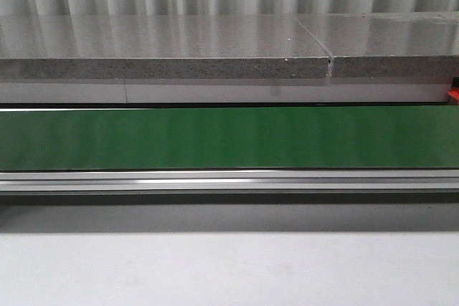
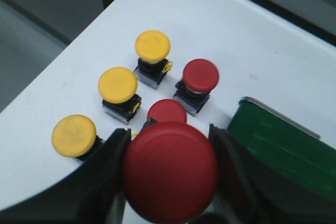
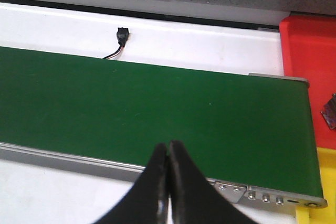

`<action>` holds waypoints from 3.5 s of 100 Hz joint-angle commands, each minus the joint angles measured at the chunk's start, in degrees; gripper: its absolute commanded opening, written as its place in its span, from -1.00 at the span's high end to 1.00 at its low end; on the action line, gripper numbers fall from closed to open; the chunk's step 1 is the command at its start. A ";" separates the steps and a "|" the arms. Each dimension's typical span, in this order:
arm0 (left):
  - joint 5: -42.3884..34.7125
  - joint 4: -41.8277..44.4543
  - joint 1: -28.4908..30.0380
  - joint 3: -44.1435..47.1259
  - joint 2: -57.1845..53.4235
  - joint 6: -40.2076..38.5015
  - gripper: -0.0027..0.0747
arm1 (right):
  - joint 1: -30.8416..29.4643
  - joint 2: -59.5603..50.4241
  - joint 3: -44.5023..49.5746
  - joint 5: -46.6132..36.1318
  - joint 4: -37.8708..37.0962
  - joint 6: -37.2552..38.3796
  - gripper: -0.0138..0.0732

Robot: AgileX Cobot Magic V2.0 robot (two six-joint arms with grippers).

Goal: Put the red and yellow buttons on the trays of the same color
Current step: 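Carry the red button onto the green belt and open the left gripper, then move the left gripper back over a yellow push button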

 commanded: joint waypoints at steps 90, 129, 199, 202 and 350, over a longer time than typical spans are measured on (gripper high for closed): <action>0.98 -8.82 -12.27 -2.83 8.03 10.76 0.98 | 0.14 -0.36 -1.42 -3.32 0.86 -0.59 0.84; 0.70 -10.55 -12.27 -2.83 8.63 13.98 -0.10 | 0.14 -0.36 -1.42 -3.32 0.86 -0.59 0.84; 4.16 -12.08 -11.80 -11.53 3.04 15.60 -0.52 | 0.14 -0.36 -1.42 -3.32 0.86 -0.59 0.84; 4.16 -12.08 -11.55 -11.53 2.67 15.60 -0.52 | 0.14 -0.36 -1.42 -3.32 0.86 -0.59 0.84; -4.40 -13.59 15.47 -4.02 17.72 11.60 -0.52 | 0.14 -0.36 -1.42 -3.32 0.86 -0.59 0.84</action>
